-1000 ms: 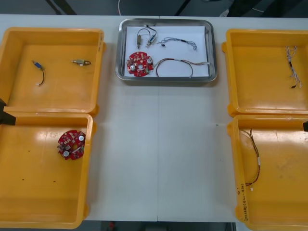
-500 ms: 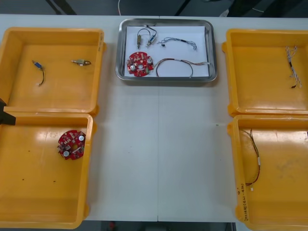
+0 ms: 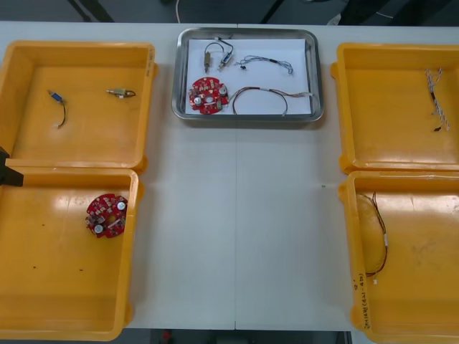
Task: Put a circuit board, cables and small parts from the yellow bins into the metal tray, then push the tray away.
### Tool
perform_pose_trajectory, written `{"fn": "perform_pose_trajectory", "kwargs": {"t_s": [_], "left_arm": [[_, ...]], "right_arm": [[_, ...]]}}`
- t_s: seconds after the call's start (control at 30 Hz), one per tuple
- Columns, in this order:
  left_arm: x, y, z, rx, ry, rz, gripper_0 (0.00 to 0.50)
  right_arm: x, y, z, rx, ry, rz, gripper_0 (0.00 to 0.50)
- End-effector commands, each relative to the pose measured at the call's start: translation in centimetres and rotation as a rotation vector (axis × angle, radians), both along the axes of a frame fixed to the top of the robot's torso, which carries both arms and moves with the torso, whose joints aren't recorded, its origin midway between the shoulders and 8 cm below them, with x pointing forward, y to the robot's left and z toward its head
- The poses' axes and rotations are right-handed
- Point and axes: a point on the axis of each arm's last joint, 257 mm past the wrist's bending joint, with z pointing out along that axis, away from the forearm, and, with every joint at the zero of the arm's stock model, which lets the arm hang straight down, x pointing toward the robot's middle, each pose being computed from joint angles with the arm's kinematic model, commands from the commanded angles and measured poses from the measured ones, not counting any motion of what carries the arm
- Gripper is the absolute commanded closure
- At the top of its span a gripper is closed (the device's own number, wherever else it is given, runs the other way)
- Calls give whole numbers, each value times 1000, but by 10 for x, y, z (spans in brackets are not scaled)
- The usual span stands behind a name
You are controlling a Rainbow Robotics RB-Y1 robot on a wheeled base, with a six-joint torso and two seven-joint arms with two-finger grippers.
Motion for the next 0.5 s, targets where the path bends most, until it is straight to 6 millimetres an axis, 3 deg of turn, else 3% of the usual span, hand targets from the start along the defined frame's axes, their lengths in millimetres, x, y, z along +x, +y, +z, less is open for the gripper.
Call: {"fn": "perform_pose_trajectory", "kwargs": {"t_s": [0.03,0.5], "left_arm": [[-1,11,15,77,-32,-67,0],[-1,11,15,77,-32,-67,0]], "right_arm": [[0,-16,12,-43,-24,9,0],[6,-10,19,-50,-64,35,0]]}}
